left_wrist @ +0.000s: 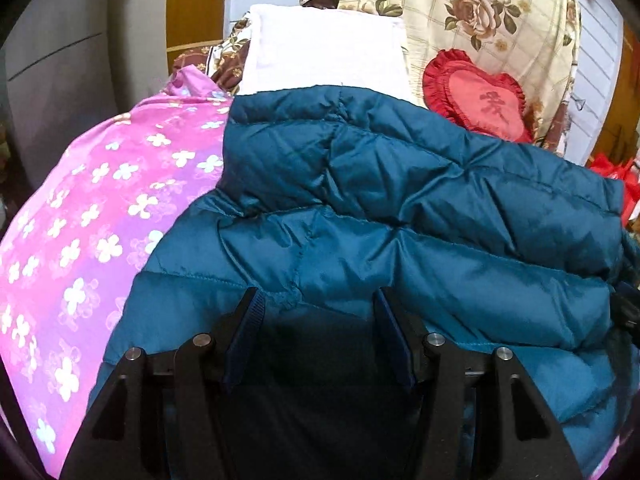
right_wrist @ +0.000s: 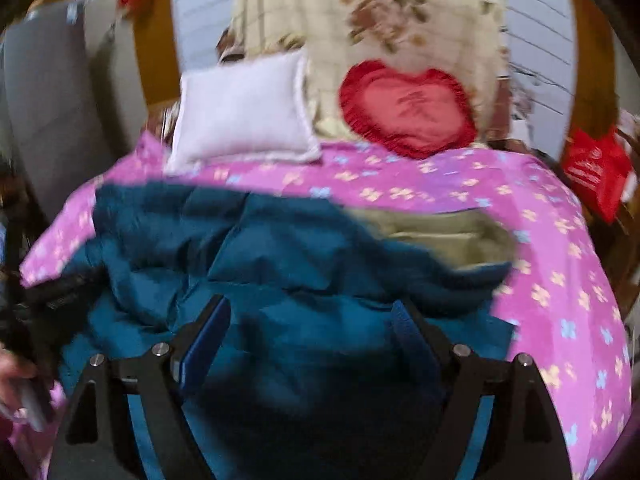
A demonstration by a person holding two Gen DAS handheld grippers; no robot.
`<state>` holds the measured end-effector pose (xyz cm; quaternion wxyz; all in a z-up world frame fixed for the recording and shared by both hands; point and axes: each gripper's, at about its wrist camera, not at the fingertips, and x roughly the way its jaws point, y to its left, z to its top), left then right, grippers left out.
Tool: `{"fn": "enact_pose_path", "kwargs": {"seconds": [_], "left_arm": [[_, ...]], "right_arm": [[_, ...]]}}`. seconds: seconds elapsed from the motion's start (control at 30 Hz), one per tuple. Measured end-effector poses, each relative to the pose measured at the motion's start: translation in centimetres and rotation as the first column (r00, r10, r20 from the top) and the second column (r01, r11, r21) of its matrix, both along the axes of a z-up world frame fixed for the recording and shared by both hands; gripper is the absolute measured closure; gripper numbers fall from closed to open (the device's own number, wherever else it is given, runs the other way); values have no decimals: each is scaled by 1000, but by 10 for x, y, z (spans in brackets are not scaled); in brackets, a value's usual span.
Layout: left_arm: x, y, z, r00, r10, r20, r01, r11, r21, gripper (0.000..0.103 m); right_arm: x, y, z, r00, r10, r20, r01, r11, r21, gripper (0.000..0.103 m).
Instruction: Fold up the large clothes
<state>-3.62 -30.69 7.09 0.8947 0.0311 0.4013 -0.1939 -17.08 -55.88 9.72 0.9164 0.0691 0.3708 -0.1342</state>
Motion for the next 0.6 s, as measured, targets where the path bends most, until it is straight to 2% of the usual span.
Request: {"fn": "enact_pose_path", "kwargs": {"seconds": [0.2,0.3,0.47,0.6], "left_arm": [[13,-5,-6,999,22,49,-23,999,25,64],[19,-5,-7,999,37,36,-38,999,20,64],[6,-4,3,999,18,43,-19,999,26,65],[-5,-13,13,997,-13,80,12,1000,18,64]], "right_arm": [[60,-12,-40,992,-98,-81,91,992,-84,17],[74,-23,-52,986,-138,-98,132,989,-62,17],[73,-29,-53,983,-145,-115,141,989,-45,16],[41,-22,-30,989,-138,-46,139,990,14,16]]}}
